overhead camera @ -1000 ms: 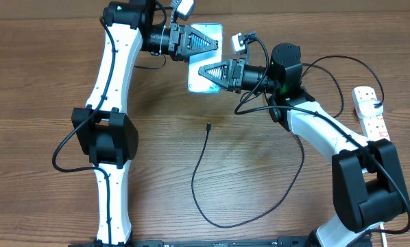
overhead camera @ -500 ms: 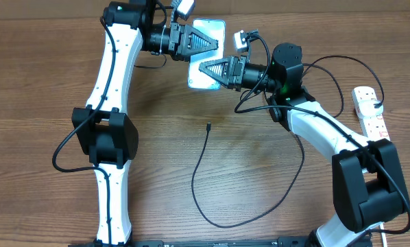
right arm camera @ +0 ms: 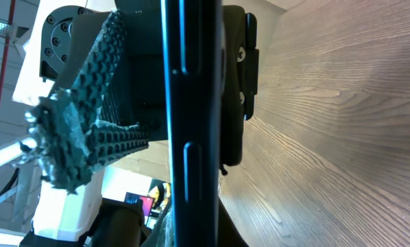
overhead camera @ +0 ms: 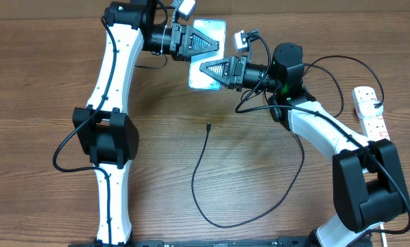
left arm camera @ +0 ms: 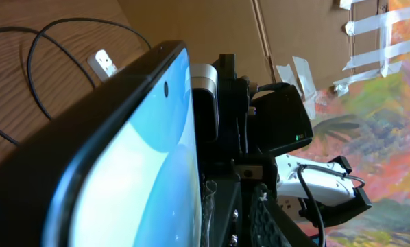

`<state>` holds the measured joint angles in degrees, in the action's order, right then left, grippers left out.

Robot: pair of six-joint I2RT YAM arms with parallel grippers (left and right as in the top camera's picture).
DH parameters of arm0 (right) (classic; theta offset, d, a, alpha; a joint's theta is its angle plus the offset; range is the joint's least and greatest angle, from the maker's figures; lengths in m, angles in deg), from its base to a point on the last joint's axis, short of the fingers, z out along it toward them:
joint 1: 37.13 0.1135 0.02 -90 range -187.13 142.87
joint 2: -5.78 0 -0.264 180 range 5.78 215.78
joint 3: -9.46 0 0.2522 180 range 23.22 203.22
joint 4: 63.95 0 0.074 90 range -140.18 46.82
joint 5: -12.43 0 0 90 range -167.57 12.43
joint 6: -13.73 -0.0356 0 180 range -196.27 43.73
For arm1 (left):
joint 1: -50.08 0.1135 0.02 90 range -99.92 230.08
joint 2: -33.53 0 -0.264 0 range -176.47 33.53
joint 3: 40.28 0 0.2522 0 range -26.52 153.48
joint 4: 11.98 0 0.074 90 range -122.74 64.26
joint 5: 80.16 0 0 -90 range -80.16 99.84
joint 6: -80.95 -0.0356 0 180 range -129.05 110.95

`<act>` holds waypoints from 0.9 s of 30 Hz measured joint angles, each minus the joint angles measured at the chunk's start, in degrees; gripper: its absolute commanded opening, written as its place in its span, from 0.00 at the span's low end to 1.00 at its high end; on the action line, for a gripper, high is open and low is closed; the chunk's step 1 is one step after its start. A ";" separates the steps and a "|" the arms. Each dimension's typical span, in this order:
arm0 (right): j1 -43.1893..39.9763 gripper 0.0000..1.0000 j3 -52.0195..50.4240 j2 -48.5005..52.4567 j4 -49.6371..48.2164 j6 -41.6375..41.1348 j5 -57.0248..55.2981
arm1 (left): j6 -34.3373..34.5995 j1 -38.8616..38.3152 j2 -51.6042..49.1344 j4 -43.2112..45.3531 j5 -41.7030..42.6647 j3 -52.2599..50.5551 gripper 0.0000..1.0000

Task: Plug charger to phone and switch on socket

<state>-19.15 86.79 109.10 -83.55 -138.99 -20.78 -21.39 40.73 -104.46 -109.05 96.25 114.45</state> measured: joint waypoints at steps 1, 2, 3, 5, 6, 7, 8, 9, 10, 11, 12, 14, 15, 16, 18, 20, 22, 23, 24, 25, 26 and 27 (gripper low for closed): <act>0.02 0.04 0.00 0.00 -0.02 0.04 0.00 | 0.04 -0.02 0.00 0.28 -0.11 0.00 0.29; 0.02 0.04 0.00 0.00 -0.02 0.04 -0.02 | 0.13 -0.02 0.00 0.52 -0.11 0.00 0.28; 0.04 0.04 0.00 0.00 -0.04 0.04 -0.07 | 0.17 -0.02 0.00 0.66 -0.17 0.00 0.27; 0.09 0.04 0.00 0.00 -0.02 0.22 -0.04 | 0.20 -0.02 0.00 0.72 -0.31 0.00 0.24; 0.11 0.04 0.00 -0.04 -0.04 0.22 -0.04 | 0.22 -0.02 0.00 0.70 -0.37 0.00 0.23; 0.11 0.04 0.00 -0.09 -0.04 0.24 -0.04 | 0.20 -0.02 0.00 0.72 -0.50 -0.02 0.24; 0.11 0.04 0.00 -0.15 -0.02 0.22 -0.07 | 0.20 -0.02 0.00 0.72 -0.52 -0.02 0.24; 0.13 0.04 0.00 -0.20 0.00 0.24 -0.07 | 0.20 -0.02 0.00 0.74 -0.50 -0.02 0.24; 0.13 0.04 0.00 -0.20 -0.02 0.22 -0.07 | 0.20 -0.02 0.00 0.74 -0.50 -0.02 0.25; 0.13 0.04 0.00 -0.20 -0.02 0.24 -0.07 | 0.20 -0.02 0.00 0.74 -0.50 -0.02 0.27; 0.13 0.04 0.00 -0.20 0.02 0.22 -0.11 | 0.17 -0.02 0.00 0.76 -0.50 -0.02 0.27; 0.17 0.04 0.02 -0.20 0.57 0.26 -0.20 | 0.20 -0.02 0.00 0.72 -0.50 -0.02 0.29; 0.20 0.04 0.02 -0.20 0.92 0.37 -0.24 | 0.22 -0.02 0.00 0.70 -0.52 -0.02 0.29; 0.20 0.04 0.07 -0.20 1.25 0.44 -0.24 | 0.22 -0.04 0.00 0.70 -0.61 -0.04 0.29; 0.24 0.04 0.13 -0.22 1.73 0.81 -0.28 | 0.22 -0.04 0.00 0.68 -0.79 -0.07 0.28; 0.24 0.04 0.17 -0.26 1.92 1.05 -0.33 | 0.22 -0.04 0.00 0.68 -0.92 -0.09 0.28; 0.31 0.04 0.17 -0.31 1.97 1.11 -0.57 | 0.22 -0.07 0.00 0.70 -0.94 -0.11 0.28; 0.35 0.04 0.17 -0.31 1.95 1.20 -0.68 | 0.22 -0.07 0.00 0.72 -0.96 -0.11 0.27; 0.39 0.04 0.17 -0.31 1.95 1.25 -0.72 | 0.22 -0.07 0.00 0.72 -0.96 -0.11 0.27; 0.42 0.04 0.17 -0.31 1.97 1.29 -0.72 | 0.22 -0.07 0.00 0.72 -0.96 -0.11 0.26; 0.42 0.04 0.17 -0.31 1.95 1.29 -0.72 | 0.22 -0.07 0.00 0.72 -0.98 -0.11 0.26; 0.42 0.04 0.17 -0.31 1.97 1.29 -0.70 | 0.22 -0.07 0.00 0.72 -1.01 -0.11 0.25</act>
<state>-18.74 86.97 108.80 -81.58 -137.70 -21.48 -21.17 40.67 -104.46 -108.33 95.24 114.34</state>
